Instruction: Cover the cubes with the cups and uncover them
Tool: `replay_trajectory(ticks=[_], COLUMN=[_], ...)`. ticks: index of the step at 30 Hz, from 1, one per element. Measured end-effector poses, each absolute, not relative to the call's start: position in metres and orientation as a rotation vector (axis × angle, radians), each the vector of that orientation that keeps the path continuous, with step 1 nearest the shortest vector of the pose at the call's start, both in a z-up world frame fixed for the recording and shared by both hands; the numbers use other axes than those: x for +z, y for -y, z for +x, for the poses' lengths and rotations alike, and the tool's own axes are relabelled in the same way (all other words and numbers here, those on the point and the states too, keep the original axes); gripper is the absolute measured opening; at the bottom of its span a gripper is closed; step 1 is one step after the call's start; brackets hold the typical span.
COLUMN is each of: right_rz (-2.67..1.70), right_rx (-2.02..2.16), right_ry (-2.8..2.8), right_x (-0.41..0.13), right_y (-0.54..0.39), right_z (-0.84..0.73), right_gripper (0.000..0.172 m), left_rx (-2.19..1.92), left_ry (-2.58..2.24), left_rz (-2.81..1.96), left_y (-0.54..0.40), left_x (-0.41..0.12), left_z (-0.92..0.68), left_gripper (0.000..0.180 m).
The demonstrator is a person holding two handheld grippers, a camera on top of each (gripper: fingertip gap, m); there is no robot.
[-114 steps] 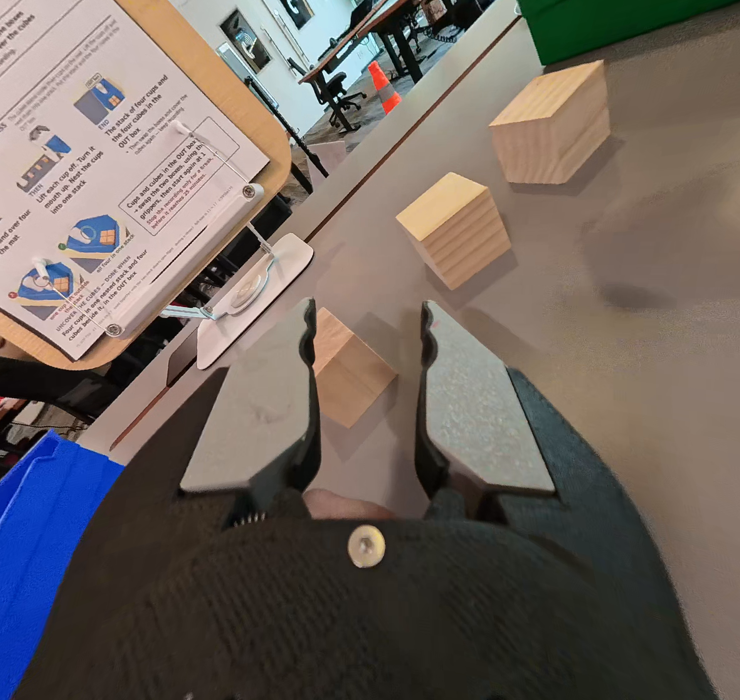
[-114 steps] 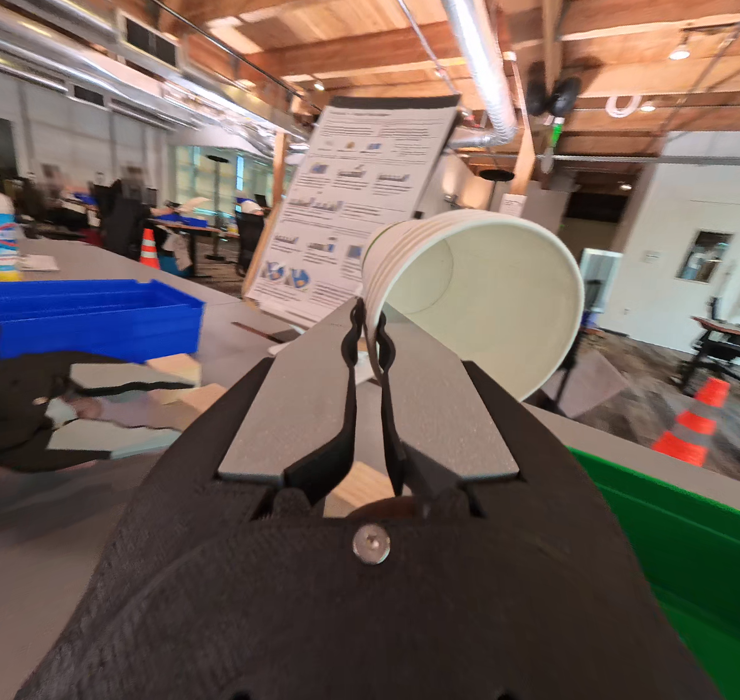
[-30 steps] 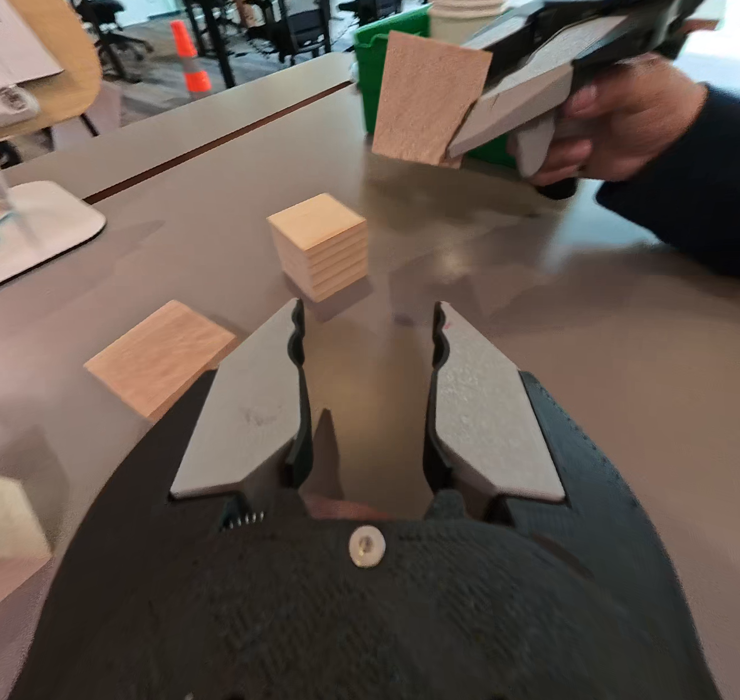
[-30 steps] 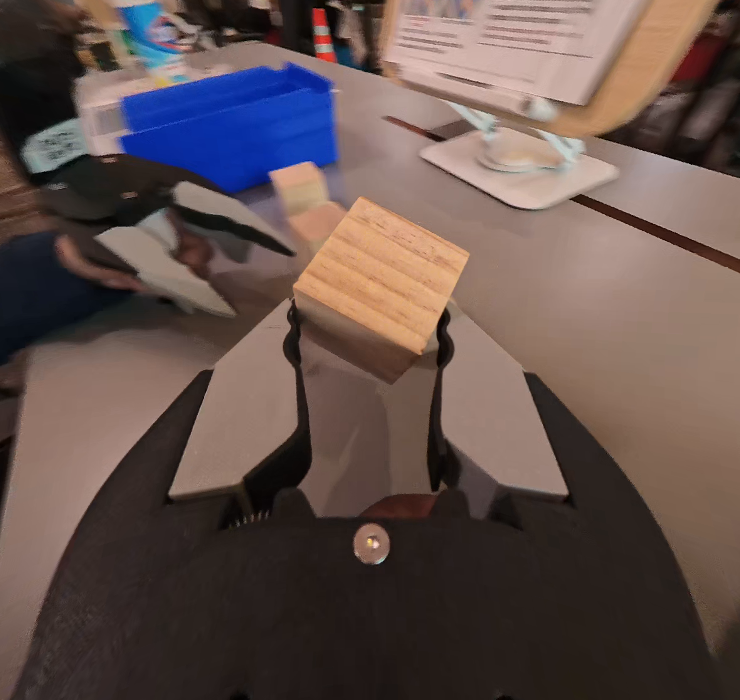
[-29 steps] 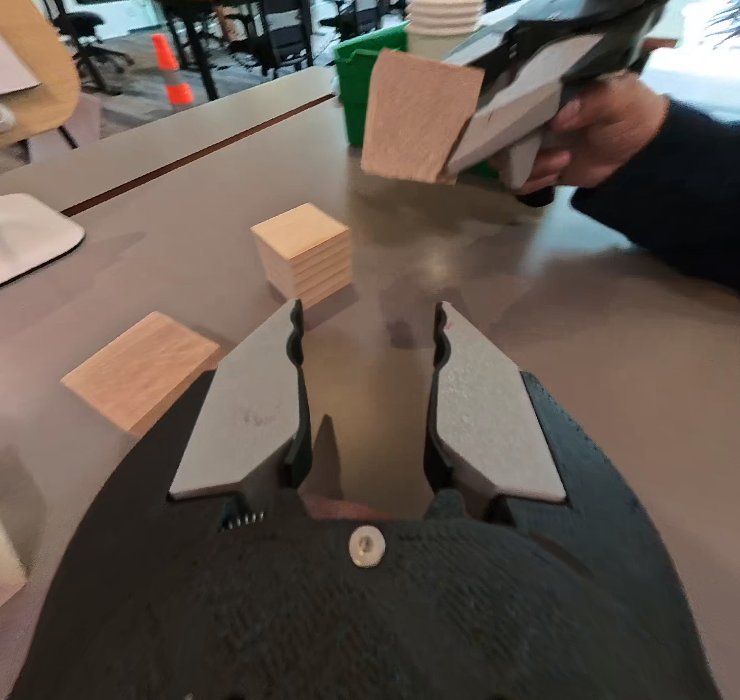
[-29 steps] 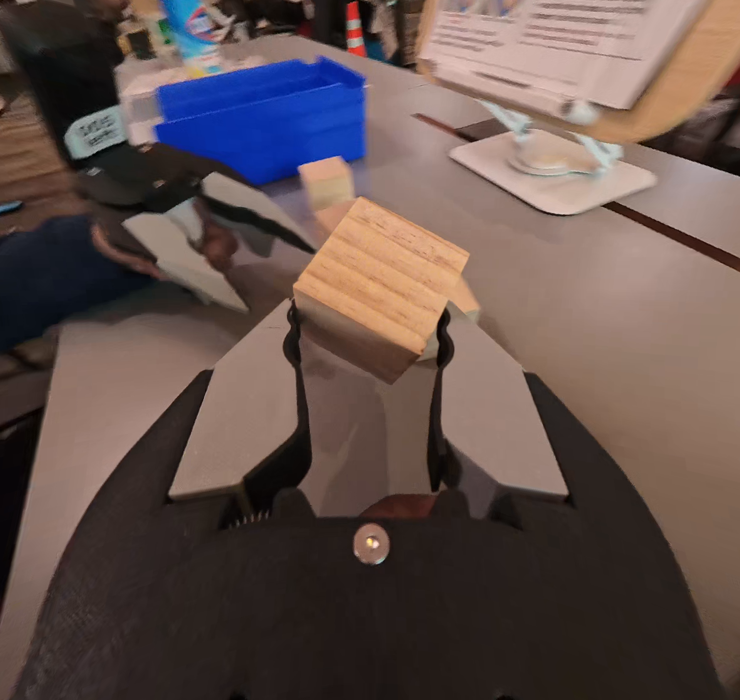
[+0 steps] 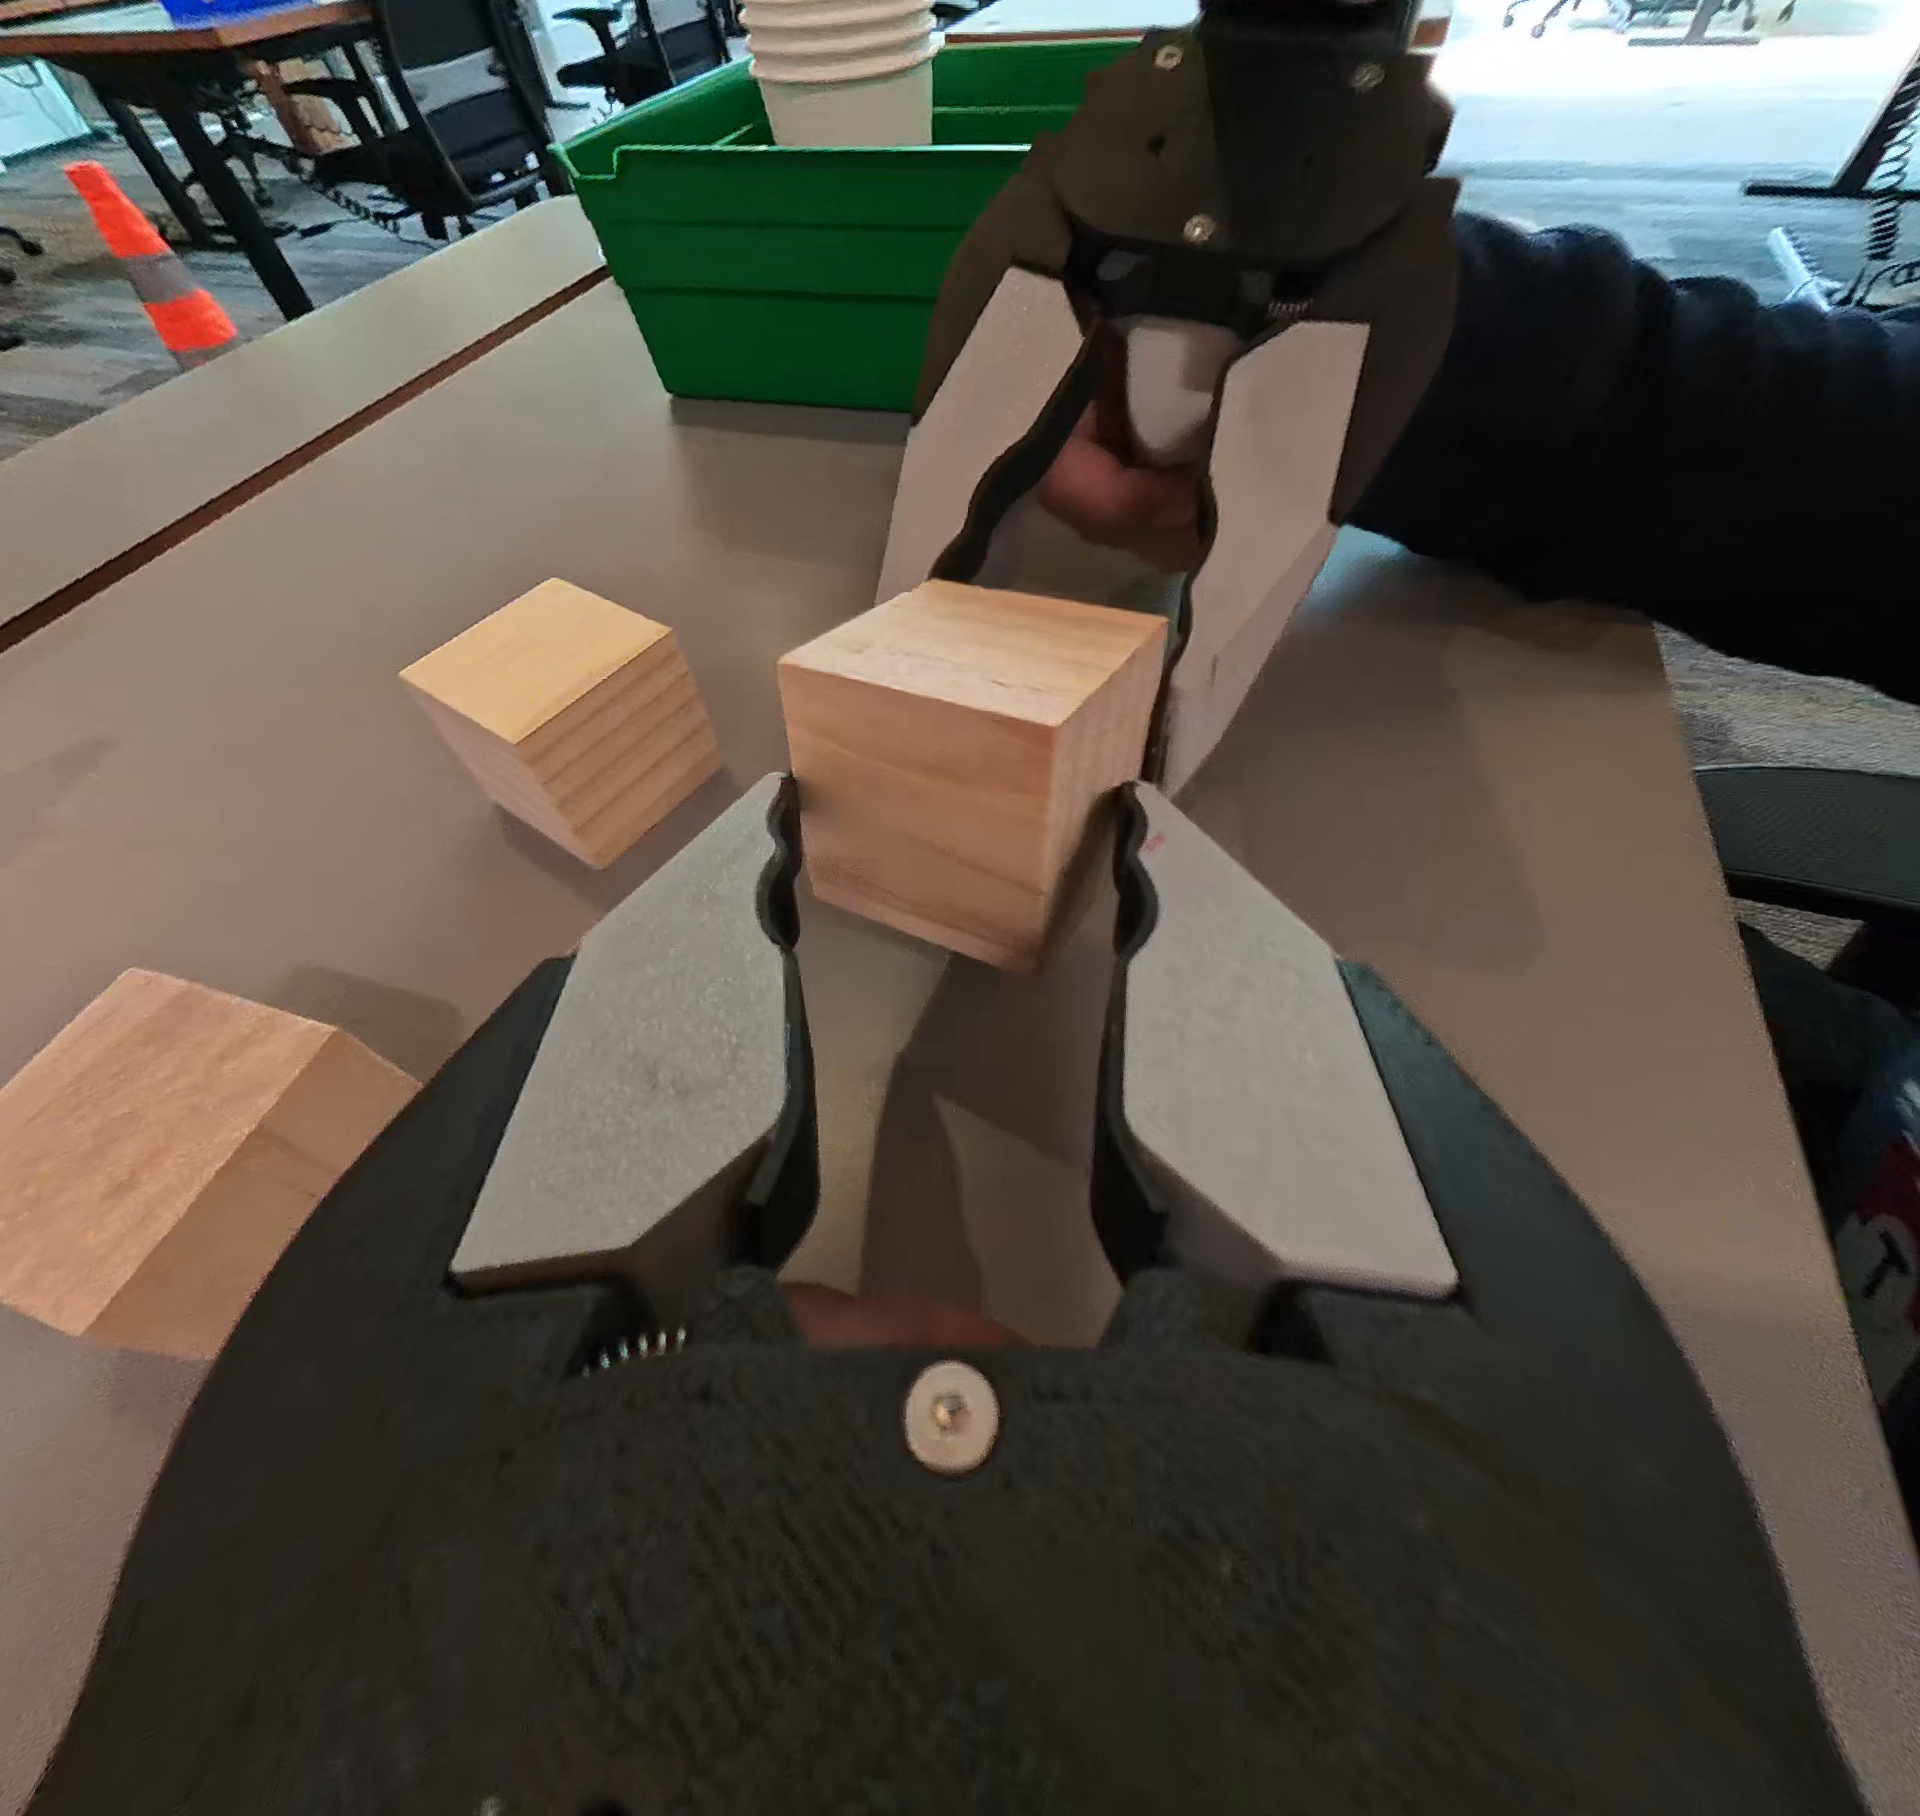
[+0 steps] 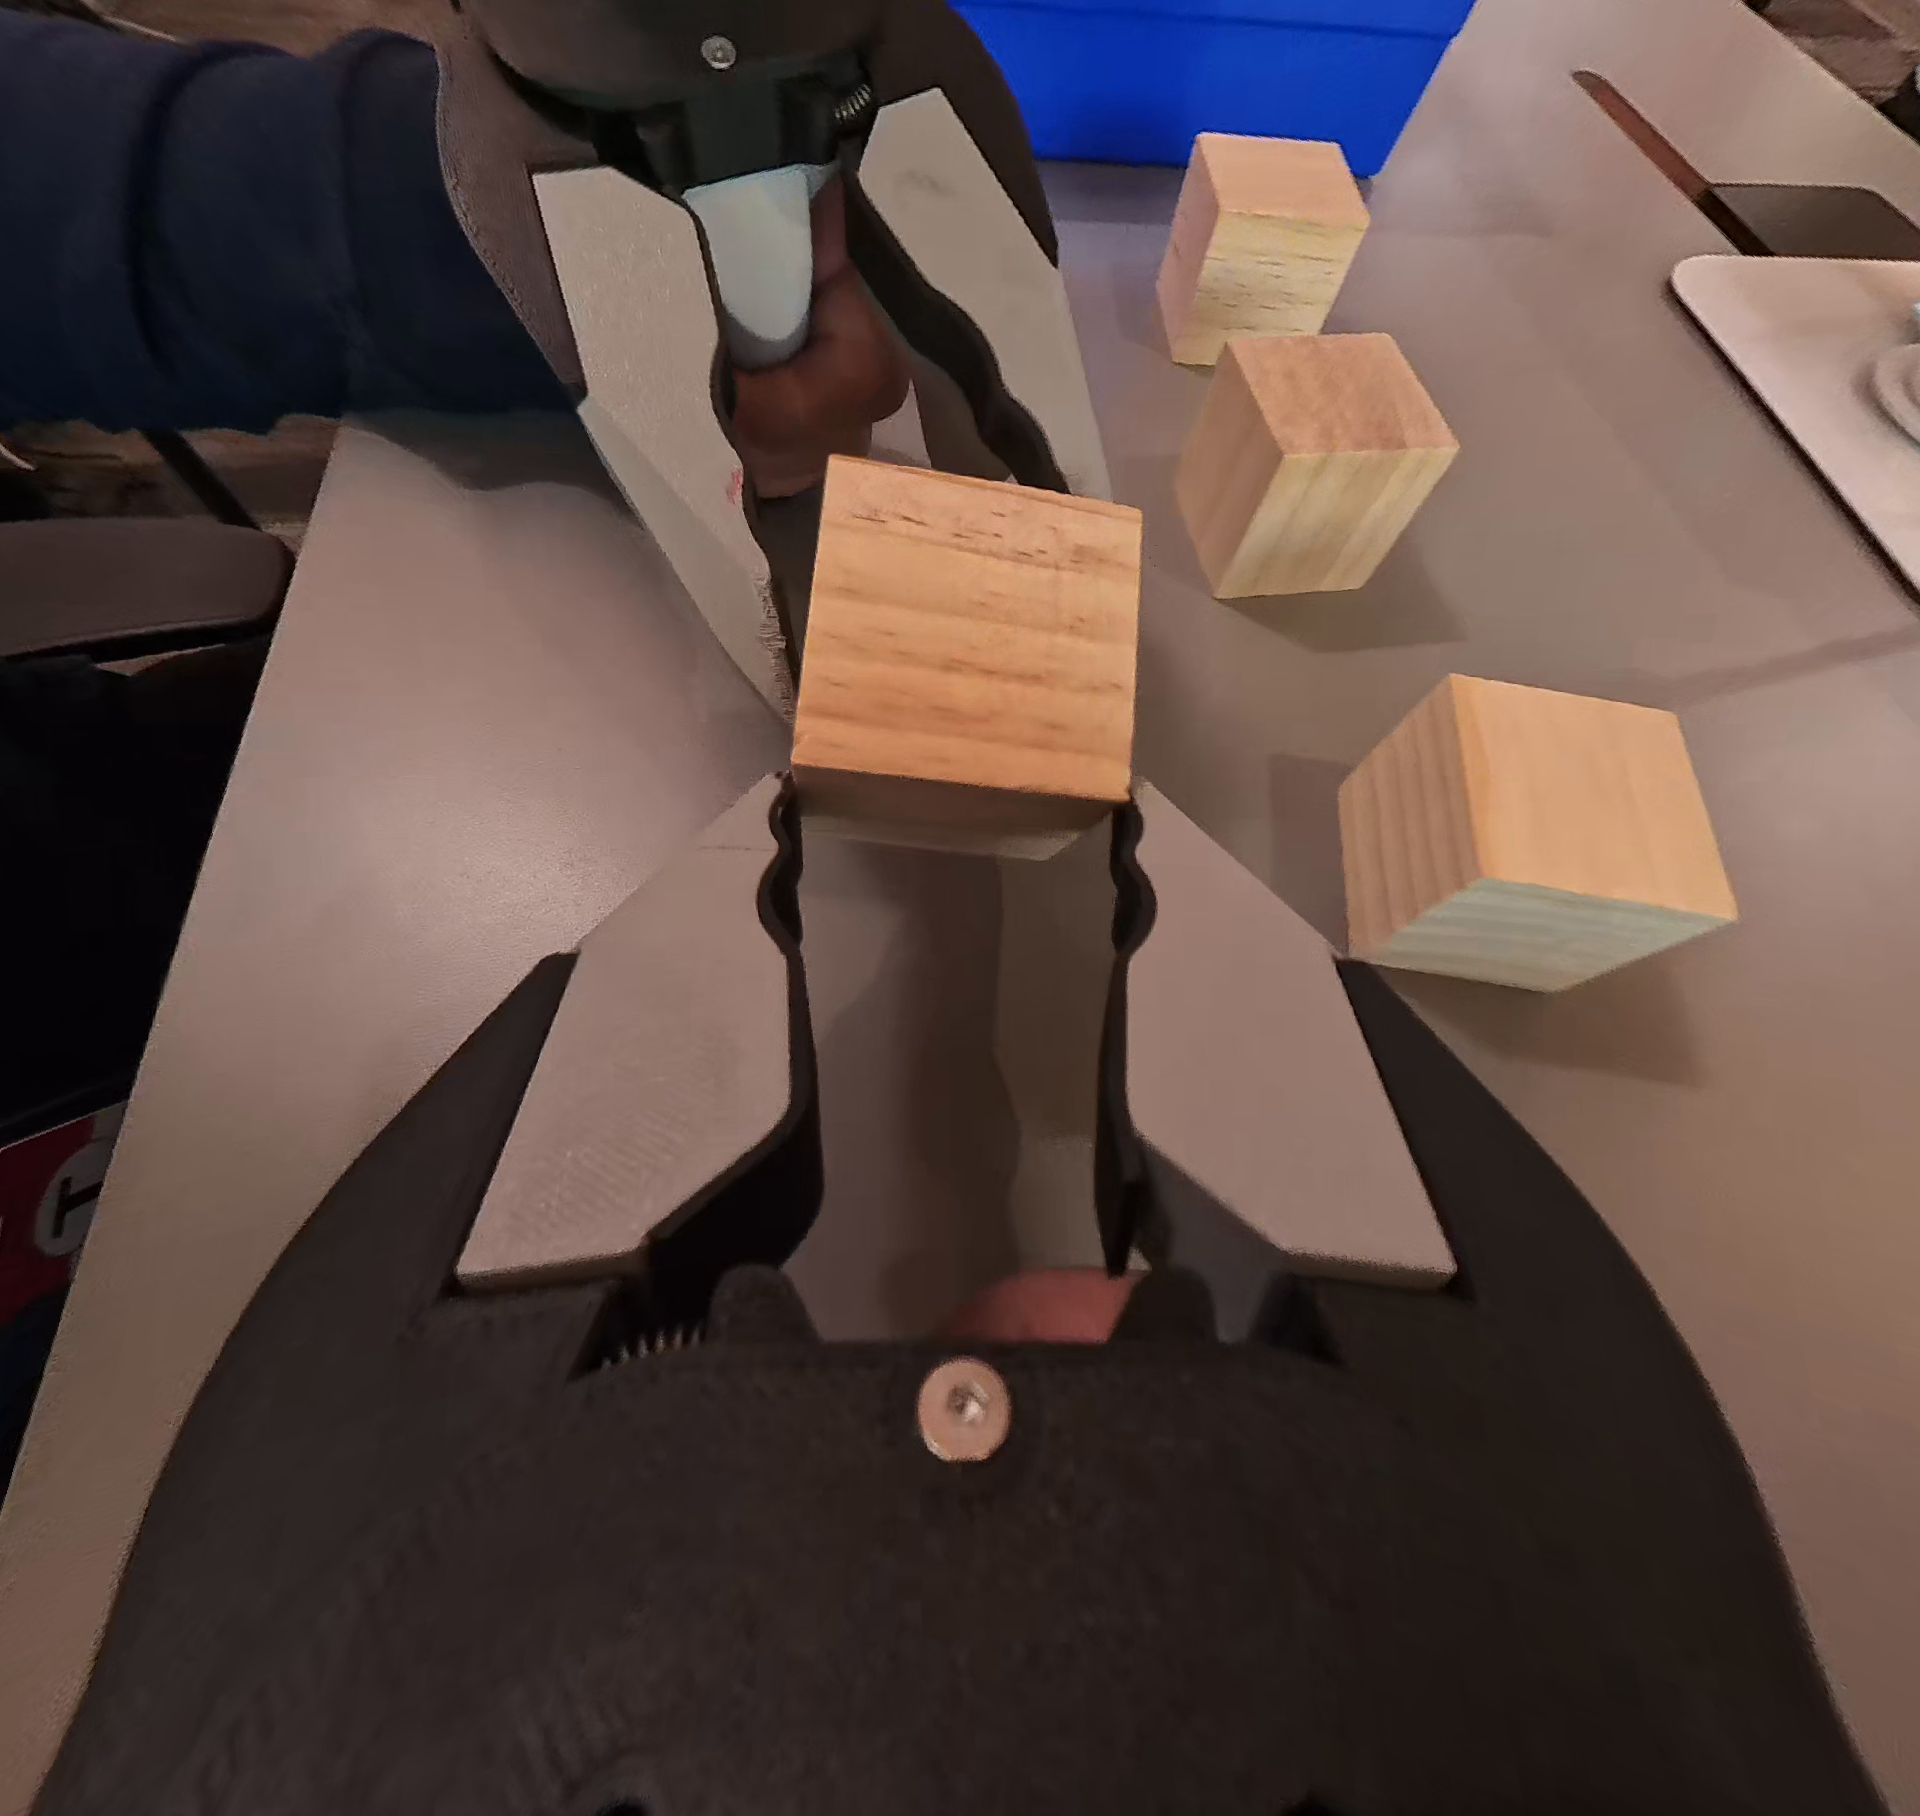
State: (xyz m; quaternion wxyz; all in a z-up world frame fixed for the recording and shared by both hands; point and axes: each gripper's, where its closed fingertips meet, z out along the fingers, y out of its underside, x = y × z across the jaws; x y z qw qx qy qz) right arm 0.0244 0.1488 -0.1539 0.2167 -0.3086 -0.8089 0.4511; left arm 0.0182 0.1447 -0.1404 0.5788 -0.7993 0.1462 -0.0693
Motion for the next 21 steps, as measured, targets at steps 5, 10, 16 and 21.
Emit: replay_trajectory(ticks=[5,10,16,21], right_rz=[-0.855,-0.867,-0.945,-0.933], right_rx=[1.402,1.523,1.293,1.262], right_ry=[2.148,2.083,2.192,2.203], right_x=[-0.132,-0.121,-0.159,-0.163], right_y=[-0.154,-0.146,-0.151,-0.148], right_z=[0.029,0.028,0.017,0.016], right_gripper=[0.055,0.058,0.061,0.060], left_rx=[-0.150,-0.171,-0.282,-0.260], left_ry=[-0.360,-0.382,-0.206,-0.240], left_rz=[-1.879,-1.793,-1.815,-1.839], left_y=[-0.144,-0.141,-0.139,-0.139], left_x=[-0.142,-0.129,-0.126,-0.131], left_z=[0.019,0.025,0.000,0.004], left_gripper=[0.059,0.002,0.000,0.000])
